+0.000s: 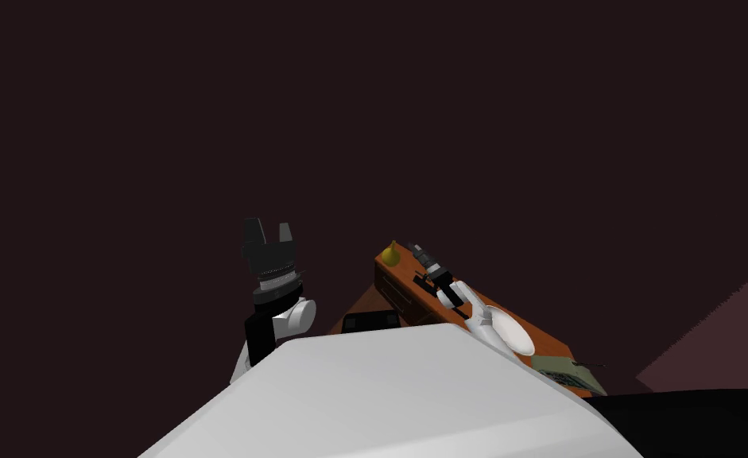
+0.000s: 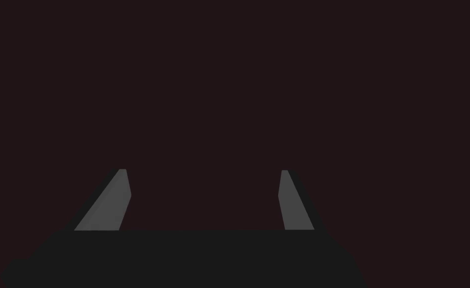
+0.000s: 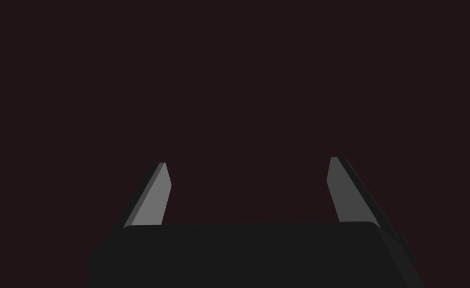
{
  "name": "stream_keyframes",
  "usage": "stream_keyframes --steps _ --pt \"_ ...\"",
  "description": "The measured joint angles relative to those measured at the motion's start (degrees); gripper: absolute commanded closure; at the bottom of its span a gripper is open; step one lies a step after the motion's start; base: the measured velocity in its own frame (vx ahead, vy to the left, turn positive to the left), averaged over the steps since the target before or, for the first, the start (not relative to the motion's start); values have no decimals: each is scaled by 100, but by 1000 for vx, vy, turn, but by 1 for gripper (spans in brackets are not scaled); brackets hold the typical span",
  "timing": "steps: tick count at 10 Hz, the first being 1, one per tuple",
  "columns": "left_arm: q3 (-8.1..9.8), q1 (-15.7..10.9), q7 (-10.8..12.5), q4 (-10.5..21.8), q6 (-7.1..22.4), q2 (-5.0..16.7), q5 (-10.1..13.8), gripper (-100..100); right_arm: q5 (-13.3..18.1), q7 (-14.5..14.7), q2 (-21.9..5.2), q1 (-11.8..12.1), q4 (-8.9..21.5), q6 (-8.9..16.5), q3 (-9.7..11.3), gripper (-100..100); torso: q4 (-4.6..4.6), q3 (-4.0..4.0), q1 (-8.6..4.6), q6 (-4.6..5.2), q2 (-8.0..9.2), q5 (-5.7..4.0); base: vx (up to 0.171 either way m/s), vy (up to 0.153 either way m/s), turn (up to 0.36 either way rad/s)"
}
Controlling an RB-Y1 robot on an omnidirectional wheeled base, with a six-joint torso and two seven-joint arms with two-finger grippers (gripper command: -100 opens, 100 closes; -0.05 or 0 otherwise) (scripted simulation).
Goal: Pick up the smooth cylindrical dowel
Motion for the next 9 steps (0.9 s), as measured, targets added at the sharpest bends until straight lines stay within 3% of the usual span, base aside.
stream_keyframes --steps 9 --pt "1 1 0 0 0 0 0 0 853 -138 -548 -234 1372 -122 183 -100 0 -1 -3 5 -1 -1 2 -1 110"
